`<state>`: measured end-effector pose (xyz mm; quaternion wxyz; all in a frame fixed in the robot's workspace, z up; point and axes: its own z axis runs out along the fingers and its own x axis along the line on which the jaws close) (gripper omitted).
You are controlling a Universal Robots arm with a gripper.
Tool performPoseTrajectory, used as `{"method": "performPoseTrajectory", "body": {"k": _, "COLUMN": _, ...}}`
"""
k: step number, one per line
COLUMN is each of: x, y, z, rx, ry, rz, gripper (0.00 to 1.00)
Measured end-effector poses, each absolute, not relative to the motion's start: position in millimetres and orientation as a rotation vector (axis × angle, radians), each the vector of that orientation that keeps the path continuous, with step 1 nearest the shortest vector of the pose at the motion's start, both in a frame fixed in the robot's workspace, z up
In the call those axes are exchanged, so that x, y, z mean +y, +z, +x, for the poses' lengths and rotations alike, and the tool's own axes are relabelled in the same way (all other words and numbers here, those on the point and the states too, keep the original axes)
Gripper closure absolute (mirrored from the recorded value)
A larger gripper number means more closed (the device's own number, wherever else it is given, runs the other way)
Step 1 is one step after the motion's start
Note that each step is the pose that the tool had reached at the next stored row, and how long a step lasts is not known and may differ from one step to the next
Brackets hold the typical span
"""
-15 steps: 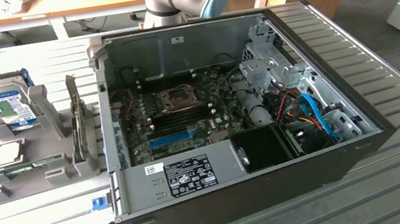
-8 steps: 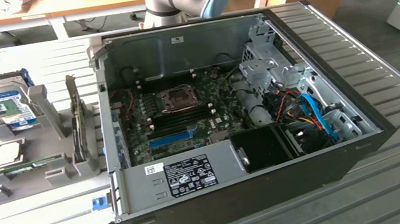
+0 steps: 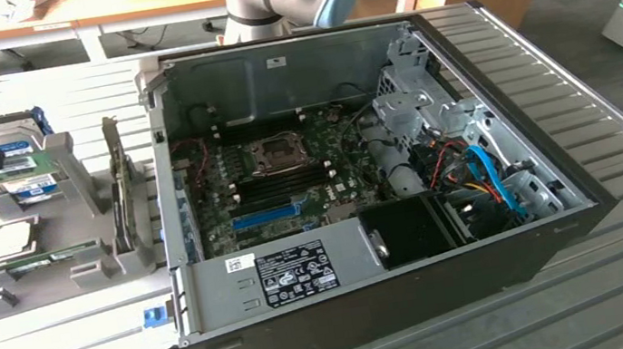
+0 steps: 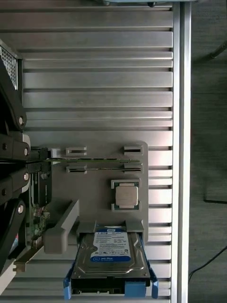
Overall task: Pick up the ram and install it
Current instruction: 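Pick up the ram and move it above insertion slot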
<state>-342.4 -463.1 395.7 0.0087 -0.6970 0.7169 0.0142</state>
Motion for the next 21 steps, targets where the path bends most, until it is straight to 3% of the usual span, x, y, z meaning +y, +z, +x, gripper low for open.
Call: {"method": "performPoseTrajectory", "body": {"k": 21, "x": -463.1, "y": 395.8, "z": -276.8, "rx": 2.241, "ry": 0.048, "rz": -2.18, "gripper": 0.88}}
